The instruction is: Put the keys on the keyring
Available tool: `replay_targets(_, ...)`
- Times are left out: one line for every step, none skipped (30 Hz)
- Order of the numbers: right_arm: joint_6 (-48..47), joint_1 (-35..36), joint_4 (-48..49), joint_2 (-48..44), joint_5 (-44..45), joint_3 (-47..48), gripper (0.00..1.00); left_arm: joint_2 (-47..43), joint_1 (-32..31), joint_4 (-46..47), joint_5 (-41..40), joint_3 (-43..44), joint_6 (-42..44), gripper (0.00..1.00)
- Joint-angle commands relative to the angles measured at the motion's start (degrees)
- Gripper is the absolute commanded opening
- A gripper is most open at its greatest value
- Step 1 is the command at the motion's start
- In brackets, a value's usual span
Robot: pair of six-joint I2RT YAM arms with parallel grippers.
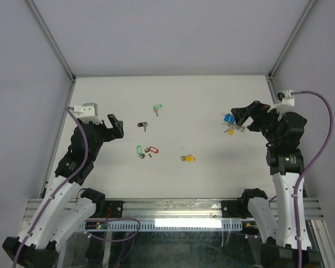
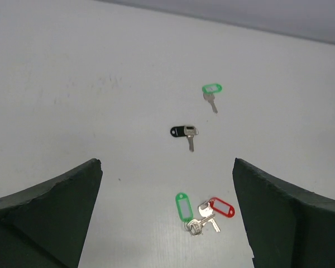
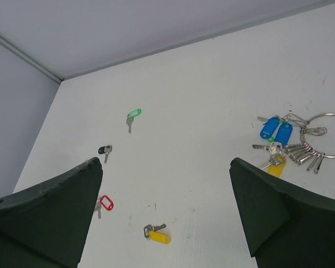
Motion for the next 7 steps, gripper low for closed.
replay_targets(-3.0, 1.8, -0.7, -4.3, -1.0, -4.5, 0.99, -7.4, -0.2, 5.1, -2.7, -5.1, 0.2, 0.99)
replay_targets(-3.7, 2.5, -0.8, -4.5, -0.7, -4.8, 0.99, -8.2, -0.2, 4.9, -2.8, -5.9, 0.1, 0.99)
replay_targets(-4.2, 3.2, -0.9, -4.4, -0.3, -4.9, 0.99, -8.7, -0.2, 4.5, -3.0, -6.0, 0.0, 0.99)
replay_targets(-4.6, 3.8, -1.1, -4.4, 0.5, -5.0, 0.99, -8.9, -0.2, 4.2, -3.1, -5.8, 0.0, 0.99)
replay_targets(-4.9, 4.4, -1.2, -4.3, 1.1, -5.0, 0.99, -8.8, -0.2, 3.7, -3.3, -5.5, 0.0, 0.99)
replay_targets(-5.1, 4.7, -1.1, -4.1, 1.5, -4.9, 0.99, -8.6, -0.2, 3.4, -3.6, -5.2, 0.1, 0.99)
replay_targets(-5.3, 5.0, -1.2, -3.9, 1.7, -4.8, 0.99, -8.4, -0.2, 3.1, -4.3, -4.8, 0.2, 0.99)
